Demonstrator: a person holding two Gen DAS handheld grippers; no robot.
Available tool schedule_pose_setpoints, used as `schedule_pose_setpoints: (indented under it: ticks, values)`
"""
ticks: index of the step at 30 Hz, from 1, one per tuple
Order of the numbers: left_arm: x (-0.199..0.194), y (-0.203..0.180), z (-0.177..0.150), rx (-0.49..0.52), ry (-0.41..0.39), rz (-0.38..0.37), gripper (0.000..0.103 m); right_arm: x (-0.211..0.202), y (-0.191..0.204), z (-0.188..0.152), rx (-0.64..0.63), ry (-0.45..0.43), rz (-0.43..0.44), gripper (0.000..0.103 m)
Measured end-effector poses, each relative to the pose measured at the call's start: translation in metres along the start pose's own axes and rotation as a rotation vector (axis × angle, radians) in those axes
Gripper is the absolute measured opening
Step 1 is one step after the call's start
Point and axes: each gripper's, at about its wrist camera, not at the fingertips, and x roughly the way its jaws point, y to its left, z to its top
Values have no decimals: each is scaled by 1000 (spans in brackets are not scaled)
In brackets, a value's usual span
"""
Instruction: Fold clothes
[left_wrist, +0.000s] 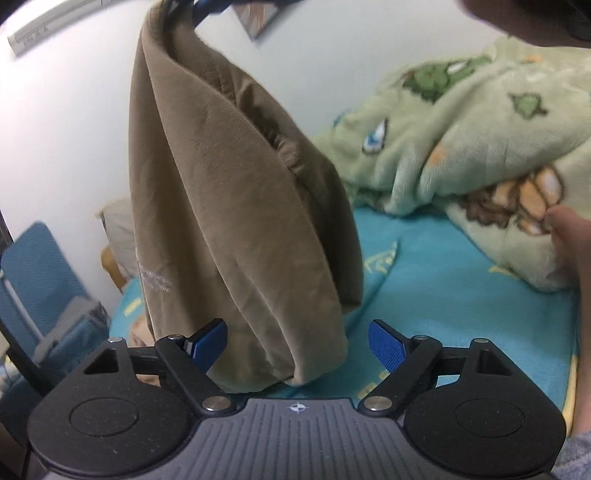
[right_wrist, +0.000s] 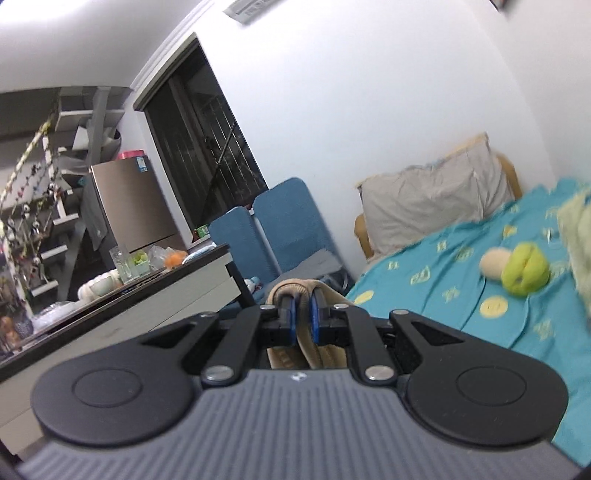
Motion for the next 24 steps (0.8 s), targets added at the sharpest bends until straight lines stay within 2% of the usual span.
schedule_pose_setpoints:
  ticks: [2,3,4,5,6,7,11,12,15,18,21,24]
  values:
    - [11,-1,1,-32,43,-5,65,2,-10,-7,19,20,3,12]
    - [16,4,1,-64,68,-13,52,2,-17,-10,29,31,7,12]
    - [21,9,1,-101,91,-20,39,2,-24,-11,21,40,-22,12]
    - [24,16,3,-147,106,-24,33,3,-30,-13,13,49,-51,12]
    - [24,25,4,-199,111,-26,17,3,-37,-15,6,59,-80,12]
    - [21,35,4,-259,113,-26,8,4,-43,-16,0,69,-109,12]
    - [-14,82,-4,-516,75,-48,4,12,-71,-20,108,155,-175,13]
    - [-25,92,-6,-562,52,-66,3,13,-71,-24,95,178,-191,13]
    - [-65,118,-13,-633,-34,-85,2,24,-70,-35,59,263,-223,13]
    - [-93,150,-14,-703,-96,-137,2,48,-69,-48,34,376,-228,13]
    - [-88,193,-15,-744,-79,-188,2,72,-68,-62,8,489,-232,15]
    - [-47,232,-20,-816,-3,-242,2,96,-67,-76,-16,600,-236,16]
